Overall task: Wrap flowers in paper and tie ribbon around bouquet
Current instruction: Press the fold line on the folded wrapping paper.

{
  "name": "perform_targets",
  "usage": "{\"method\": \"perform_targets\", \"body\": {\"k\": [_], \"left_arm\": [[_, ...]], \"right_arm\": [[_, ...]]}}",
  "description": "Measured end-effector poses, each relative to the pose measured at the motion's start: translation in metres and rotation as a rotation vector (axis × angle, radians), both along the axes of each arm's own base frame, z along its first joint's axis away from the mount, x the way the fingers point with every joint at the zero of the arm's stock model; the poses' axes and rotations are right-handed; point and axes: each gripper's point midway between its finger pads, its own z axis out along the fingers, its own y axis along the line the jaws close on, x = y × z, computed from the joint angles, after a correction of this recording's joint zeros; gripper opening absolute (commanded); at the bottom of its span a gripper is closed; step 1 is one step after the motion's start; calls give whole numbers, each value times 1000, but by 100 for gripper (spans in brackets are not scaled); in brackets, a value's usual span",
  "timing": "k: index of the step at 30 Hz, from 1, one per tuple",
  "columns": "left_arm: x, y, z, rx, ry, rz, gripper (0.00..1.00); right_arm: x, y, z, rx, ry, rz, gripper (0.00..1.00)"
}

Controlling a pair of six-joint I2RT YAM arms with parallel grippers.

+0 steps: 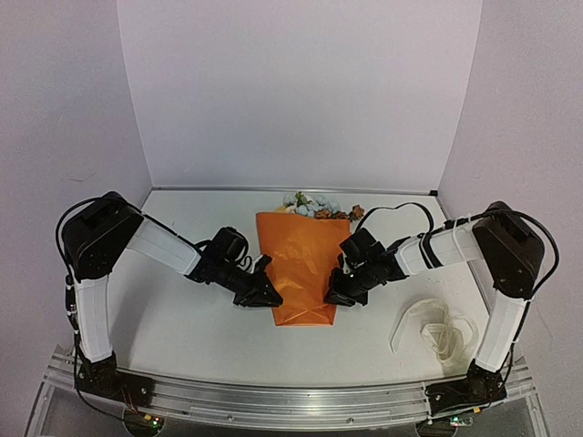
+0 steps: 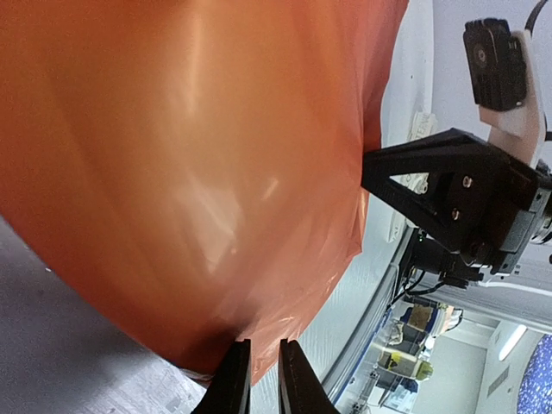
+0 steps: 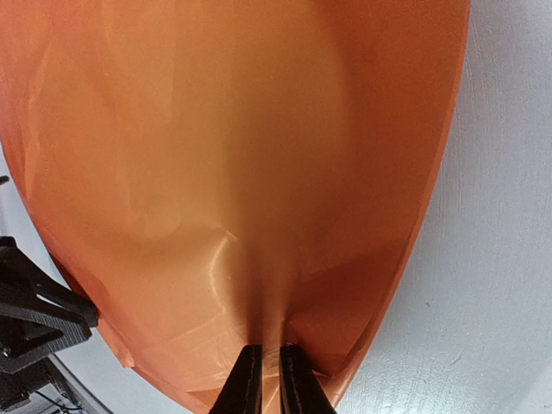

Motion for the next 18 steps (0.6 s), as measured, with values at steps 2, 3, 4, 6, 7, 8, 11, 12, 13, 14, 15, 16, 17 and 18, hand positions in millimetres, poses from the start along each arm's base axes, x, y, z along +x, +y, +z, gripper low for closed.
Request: {"method": "perform_targets", "body": {"k": [2,3,4,6,7,8,11,12,13,14,15,16,17,18], "left_arm": [[5,2,-1,-2,5,15,14],[8,3,-2,-3,8,22,14],[10,3,-4,-3,15,26,14],[16,5,-8,-2,24,41,14],[19,5,-9,-6,34,45,14],[21,5,-10,-11,40,48,14],[30,5,-10,-23,50,67,14],[33,6,-9,-25,51,76,15],[36,7,-9,-27,53,84,15],[39,8,-9,-27,55,93,15],[43,9,-9,-28,57,102,15],[46,10,-8,-29,59,110,15],[50,10,-8,-31,60,119,15],[54,11,-8,-32,61,127,15]], "right_arm": [[0,0,0,0,0,0,11],[0,0,0,0,0,0,11],[0,0,0,0,0,0,11],[0,0,0,0,0,0,11],[0,0,0,0,0,1,11],[0,0,0,0,0,1,11],[0,0,0,0,-1,1,11],[0,0,0,0,-1,1,11],[0,0,0,-1,-1,2,11],[0,0,0,-1,-1,3,11],[0,0,0,-1,-2,3,11],[0,0,0,0,-2,3,11],[0,0,0,0,-2,3,11],[0,0,0,1,-2,3,11]]}}
